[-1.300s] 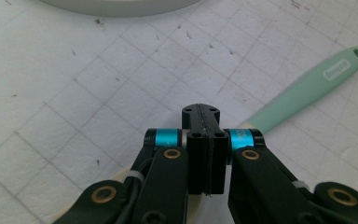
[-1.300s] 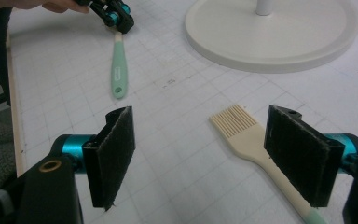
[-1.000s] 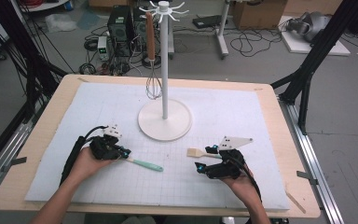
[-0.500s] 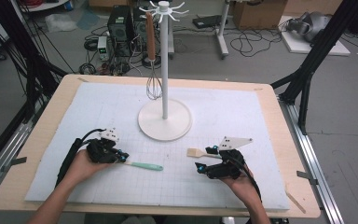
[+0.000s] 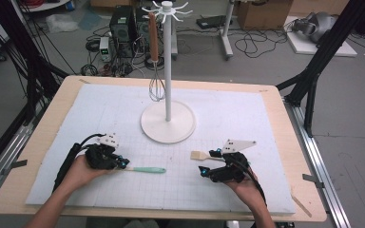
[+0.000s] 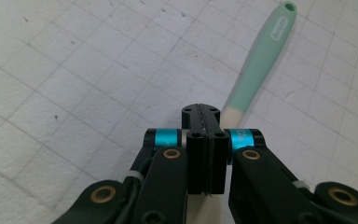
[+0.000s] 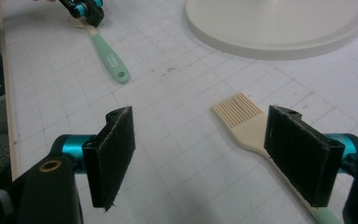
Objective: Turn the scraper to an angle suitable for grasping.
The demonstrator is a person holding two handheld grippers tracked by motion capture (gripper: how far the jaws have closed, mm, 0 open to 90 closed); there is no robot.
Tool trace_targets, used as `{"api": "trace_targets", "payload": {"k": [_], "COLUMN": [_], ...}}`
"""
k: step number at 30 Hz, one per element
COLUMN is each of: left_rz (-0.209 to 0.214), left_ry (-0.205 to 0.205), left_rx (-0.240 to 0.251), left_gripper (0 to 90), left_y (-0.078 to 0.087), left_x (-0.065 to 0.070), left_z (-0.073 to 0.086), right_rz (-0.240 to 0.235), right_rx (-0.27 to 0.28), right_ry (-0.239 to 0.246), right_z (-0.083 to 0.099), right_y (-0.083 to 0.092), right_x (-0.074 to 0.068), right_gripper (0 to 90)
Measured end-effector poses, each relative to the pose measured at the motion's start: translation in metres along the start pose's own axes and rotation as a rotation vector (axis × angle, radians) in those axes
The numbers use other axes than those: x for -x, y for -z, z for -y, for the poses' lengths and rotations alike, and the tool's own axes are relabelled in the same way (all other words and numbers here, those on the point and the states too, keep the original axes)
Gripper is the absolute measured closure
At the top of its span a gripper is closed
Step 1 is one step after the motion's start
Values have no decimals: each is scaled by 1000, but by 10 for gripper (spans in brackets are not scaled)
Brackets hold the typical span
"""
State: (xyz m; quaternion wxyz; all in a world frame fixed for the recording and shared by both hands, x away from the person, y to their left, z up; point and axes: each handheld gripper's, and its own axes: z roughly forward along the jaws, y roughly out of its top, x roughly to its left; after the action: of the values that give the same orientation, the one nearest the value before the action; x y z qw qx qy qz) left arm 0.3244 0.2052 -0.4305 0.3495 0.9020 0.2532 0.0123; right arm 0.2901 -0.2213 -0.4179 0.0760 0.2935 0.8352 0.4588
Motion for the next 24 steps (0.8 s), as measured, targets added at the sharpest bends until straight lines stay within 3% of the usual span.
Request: {"api": "trace_targets", "payload": {"k": [16, 20, 24], "left_rz": [22, 28, 25], "left_ry": [-19, -33, -78], "left_rx": [-3, -15, -13], "left_gripper": [889, 875, 846], "left_y": [2, 3, 7], "left_x": [6, 7, 9], "left_z": [4, 2, -3], "right_rz": [-2, -2, -2], "right_rx": [-6, -11, -12], "right_ry": [5, 2, 4], "right_z": [0, 0, 0], "right_y": [-1, -2, -1], "right_x": [0, -1, 0], "right_gripper": [235, 236, 235]}}
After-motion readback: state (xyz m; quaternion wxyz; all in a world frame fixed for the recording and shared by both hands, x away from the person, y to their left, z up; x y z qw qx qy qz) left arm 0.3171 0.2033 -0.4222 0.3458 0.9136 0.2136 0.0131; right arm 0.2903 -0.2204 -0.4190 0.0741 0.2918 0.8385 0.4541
